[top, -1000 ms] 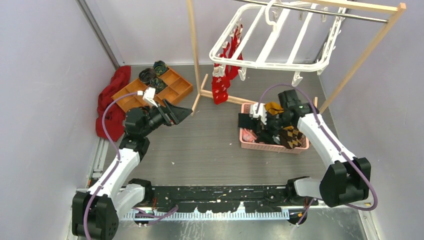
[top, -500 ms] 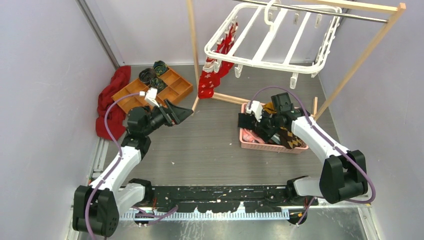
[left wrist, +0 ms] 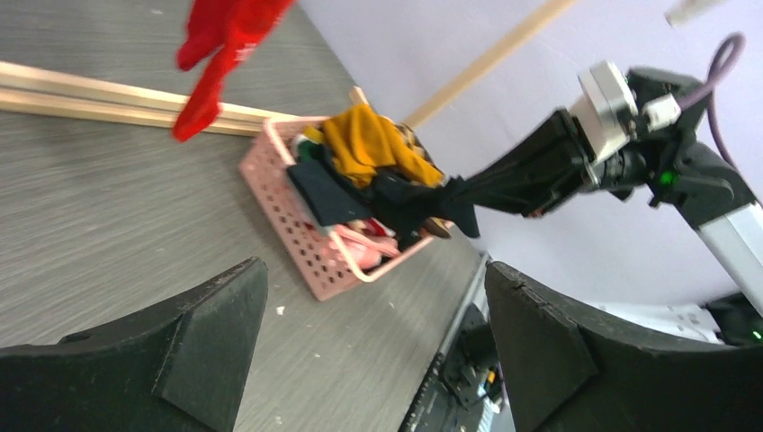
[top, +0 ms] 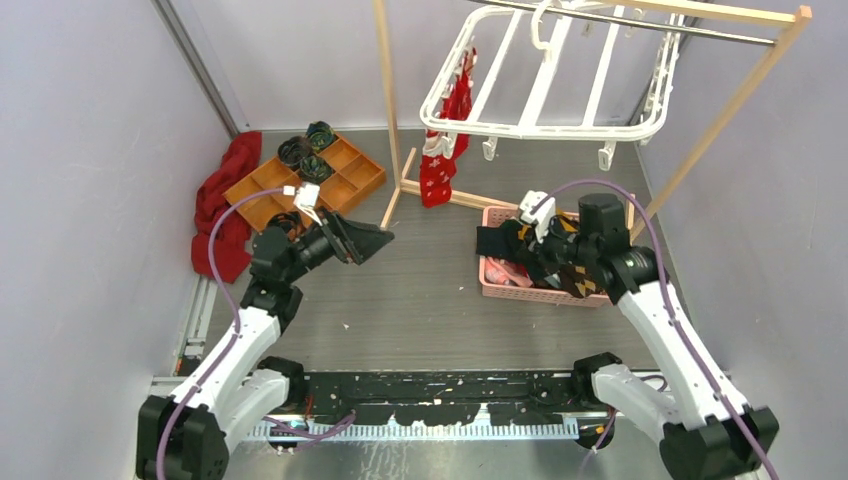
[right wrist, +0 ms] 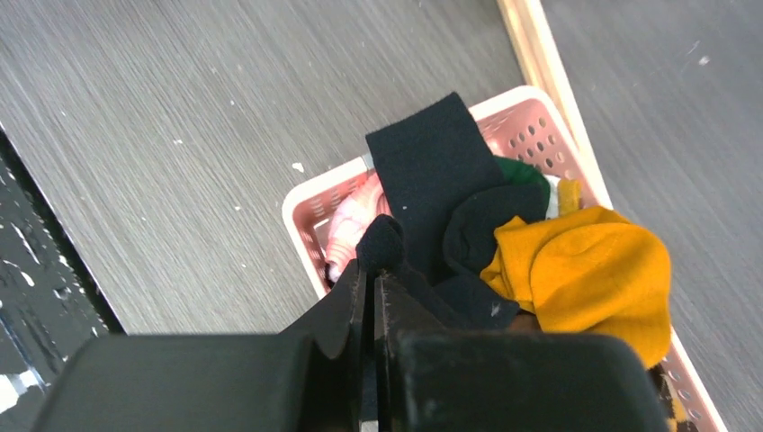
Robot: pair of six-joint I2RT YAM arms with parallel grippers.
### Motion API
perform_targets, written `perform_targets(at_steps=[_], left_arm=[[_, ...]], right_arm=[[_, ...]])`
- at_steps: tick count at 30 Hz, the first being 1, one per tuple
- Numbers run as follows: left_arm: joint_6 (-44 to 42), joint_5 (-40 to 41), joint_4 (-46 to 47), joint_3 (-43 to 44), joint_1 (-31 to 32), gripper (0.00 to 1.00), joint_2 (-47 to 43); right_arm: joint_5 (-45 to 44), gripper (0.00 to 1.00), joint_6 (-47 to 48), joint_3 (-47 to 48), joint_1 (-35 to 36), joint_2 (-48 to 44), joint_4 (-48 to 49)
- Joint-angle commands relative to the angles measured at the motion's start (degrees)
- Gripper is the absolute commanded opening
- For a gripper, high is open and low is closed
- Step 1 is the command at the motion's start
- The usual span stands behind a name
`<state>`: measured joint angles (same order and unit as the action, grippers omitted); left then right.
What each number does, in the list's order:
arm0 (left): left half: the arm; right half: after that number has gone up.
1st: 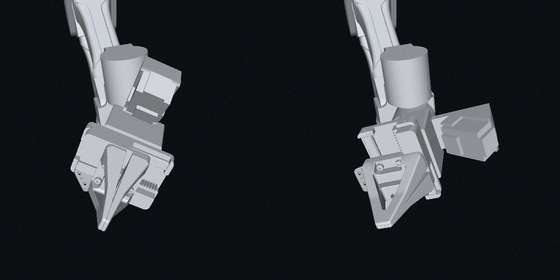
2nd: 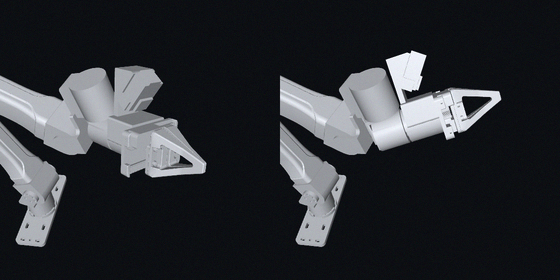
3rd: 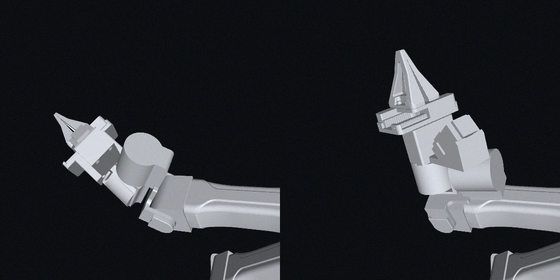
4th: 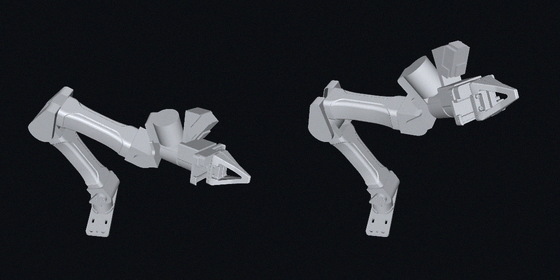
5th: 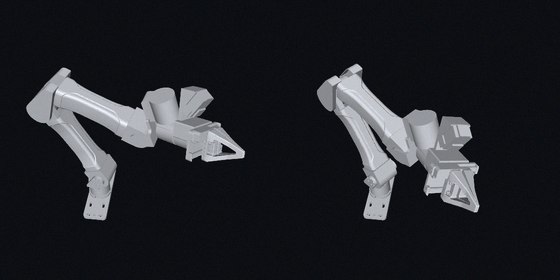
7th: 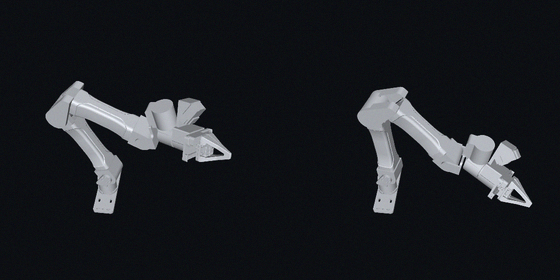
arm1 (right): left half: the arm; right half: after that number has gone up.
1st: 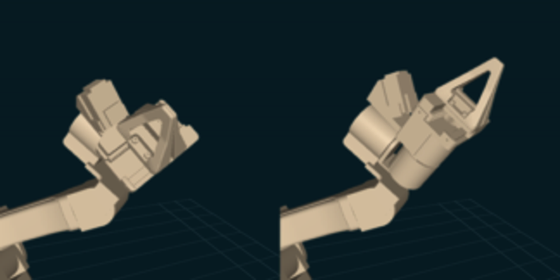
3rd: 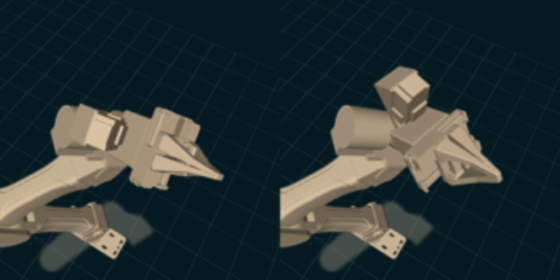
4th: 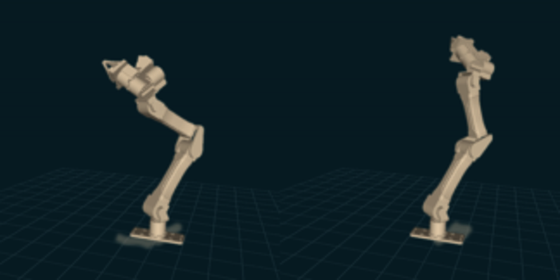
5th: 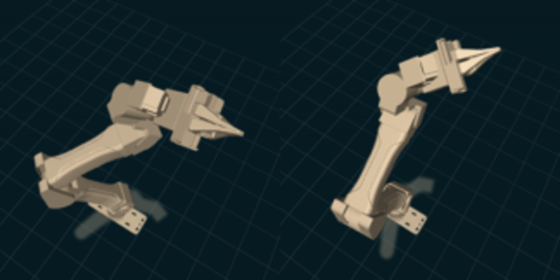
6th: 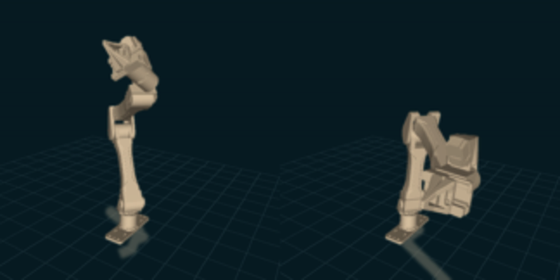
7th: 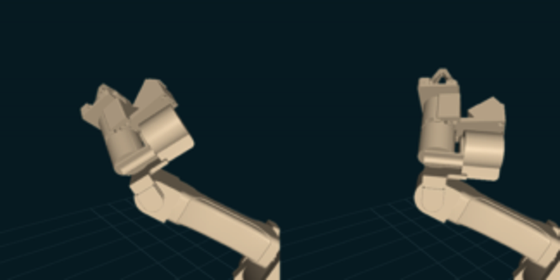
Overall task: Clip the socks to the hanger
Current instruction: Pick up the sock from the bin.
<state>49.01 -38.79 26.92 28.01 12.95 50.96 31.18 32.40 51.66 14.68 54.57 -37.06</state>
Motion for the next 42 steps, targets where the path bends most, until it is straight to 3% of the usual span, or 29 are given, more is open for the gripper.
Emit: perform_targets(at_steps=[1,7,12,21,26,32,37,42], left_arm=[[-5.4,0.2,6.0,-1.0,8.1,0.9,-2.4],[-13.6,6.3,8.6,-1.7,21.1,0.9,-1.6],[-19.0,12.0,10.4,-1.2,28.9,0.89,0.2],[-22.4,16.6,21.8,3.5,41.5,0.87,14.5],[-29.2,18.8,22.5,5.1,44.0,0.86,17.6],[-41.6,23.4,20.5,1.5,44.1,0.89,14.8],[-52.4,21.6,13.4,5.3,43.9,0.92,15.0],[-52.9,15.6,14.0,8.7,42.4,0.92,19.0]], right_arm=[[1.5,0.01,-8.0,-2.4,0.0,-7.1,3.1],[2.9,0.01,-18.7,-4.4,0.0,-17.2,10.3],[6.3,0.01,-22.8,-2.6,-0.1,-19.5,10.4],[16.7,0.01,-34.0,0.3,-0.1,-19.2,20.6],[20.9,0.01,-39.9,0.3,-0.1,-18.8,26.8],[25.0,0.01,-41.4,-0.6,0.0,-19.0,29.6],[27.5,0.02,-42.3,-1.2,0.2,-19.1,31.3],[29.1,0.02,-42.9,-1.3,0.6,-18.6,32.3]])
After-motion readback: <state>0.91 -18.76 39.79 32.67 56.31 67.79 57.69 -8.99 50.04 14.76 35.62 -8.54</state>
